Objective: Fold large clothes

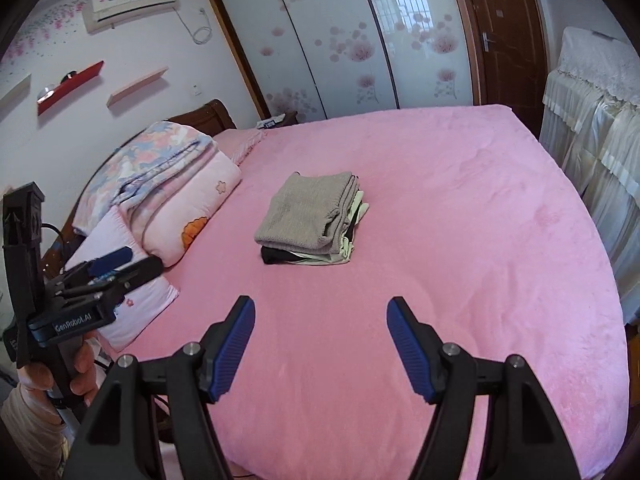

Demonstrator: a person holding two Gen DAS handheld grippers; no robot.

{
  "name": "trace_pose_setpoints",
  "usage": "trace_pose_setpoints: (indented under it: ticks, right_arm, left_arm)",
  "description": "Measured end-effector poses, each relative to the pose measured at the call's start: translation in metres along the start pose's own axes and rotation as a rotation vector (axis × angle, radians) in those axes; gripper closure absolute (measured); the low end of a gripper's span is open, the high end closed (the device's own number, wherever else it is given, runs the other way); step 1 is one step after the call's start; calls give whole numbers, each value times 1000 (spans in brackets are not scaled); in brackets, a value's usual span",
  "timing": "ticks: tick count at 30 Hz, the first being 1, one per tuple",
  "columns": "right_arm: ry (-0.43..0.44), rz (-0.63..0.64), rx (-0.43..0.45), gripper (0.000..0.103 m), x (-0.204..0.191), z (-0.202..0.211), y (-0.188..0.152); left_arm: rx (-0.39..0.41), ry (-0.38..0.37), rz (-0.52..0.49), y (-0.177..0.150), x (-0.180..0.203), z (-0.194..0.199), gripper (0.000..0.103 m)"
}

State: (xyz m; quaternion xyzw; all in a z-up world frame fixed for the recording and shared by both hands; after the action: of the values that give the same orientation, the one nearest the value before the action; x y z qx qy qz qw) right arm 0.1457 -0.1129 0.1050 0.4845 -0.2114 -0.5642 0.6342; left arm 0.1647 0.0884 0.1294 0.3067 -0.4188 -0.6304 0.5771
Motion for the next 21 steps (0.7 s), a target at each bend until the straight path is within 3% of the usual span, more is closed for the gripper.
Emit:
trace_pose_setpoints:
  ticks: [9,15,21]
  right_arm:
    - [-9,9,-4,34,-2,63,-64]
    - [-11,-33,13,34,4,86,-113]
    - [-73,-52,56,34,15,97,-150]
  left_arm:
    - [41,-109,65,-60,46,77,13]
    - [69,-64,116,-106,47,103,13]
    - [37,0,145,-155,48,101,13]
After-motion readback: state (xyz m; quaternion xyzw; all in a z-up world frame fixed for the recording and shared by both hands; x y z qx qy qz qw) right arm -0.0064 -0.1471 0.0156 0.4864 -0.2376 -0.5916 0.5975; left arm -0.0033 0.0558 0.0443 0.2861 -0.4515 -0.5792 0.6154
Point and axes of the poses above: each gripper's, at about its wrist camera, not at the fingertips, and z roughly against the way its jaws point, x to its right, y to its top, the point moved 8 cm from there along -z, roughly the way its jaws point, and after that the axes turned 15 degrees about x, right-handed, at the moved point
